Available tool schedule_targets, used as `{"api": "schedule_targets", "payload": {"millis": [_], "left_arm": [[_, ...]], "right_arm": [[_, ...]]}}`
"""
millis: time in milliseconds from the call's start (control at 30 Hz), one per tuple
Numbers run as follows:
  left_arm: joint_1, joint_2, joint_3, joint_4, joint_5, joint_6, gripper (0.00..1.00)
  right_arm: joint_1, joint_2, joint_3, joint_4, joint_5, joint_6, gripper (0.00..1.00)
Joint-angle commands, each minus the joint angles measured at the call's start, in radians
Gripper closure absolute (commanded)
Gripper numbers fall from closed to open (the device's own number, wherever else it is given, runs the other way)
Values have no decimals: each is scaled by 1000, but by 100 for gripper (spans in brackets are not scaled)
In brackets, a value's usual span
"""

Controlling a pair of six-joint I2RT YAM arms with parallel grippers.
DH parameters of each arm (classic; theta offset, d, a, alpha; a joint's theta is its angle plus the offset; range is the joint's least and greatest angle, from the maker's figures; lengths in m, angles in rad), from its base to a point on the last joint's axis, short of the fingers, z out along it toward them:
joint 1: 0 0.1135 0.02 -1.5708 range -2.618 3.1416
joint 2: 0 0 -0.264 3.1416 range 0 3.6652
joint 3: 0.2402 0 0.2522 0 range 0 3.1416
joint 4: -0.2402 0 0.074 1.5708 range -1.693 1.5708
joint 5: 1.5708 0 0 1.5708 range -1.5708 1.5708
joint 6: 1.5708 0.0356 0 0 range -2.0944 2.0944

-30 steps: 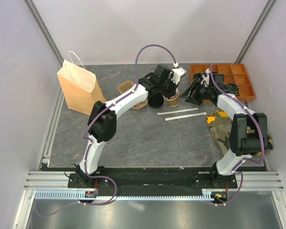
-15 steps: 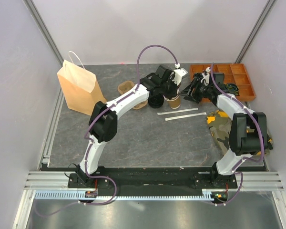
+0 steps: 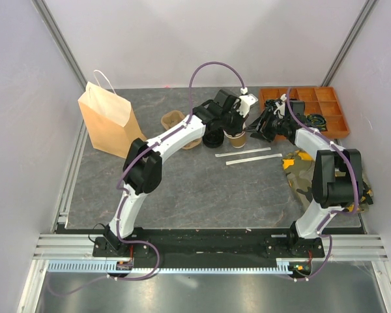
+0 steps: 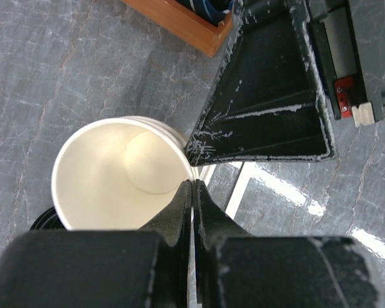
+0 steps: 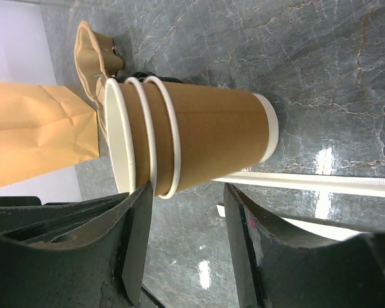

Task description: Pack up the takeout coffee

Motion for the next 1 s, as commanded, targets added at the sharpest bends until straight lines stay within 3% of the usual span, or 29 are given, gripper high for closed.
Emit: {"api": "schedule_targets", "payload": {"millis": [0, 633, 967], "left_arm": [[-15, 13, 54, 16, 34, 39, 98], [-25, -2, 109, 0, 42, 58, 98], [-29, -13, 160, -33, -25, 118, 98]], "right_arm": [[2, 1, 3, 50, -17, 14, 44], [3, 18, -20, 30, 40, -17, 46], [3, 15, -16, 22, 48, -23, 46]]}}
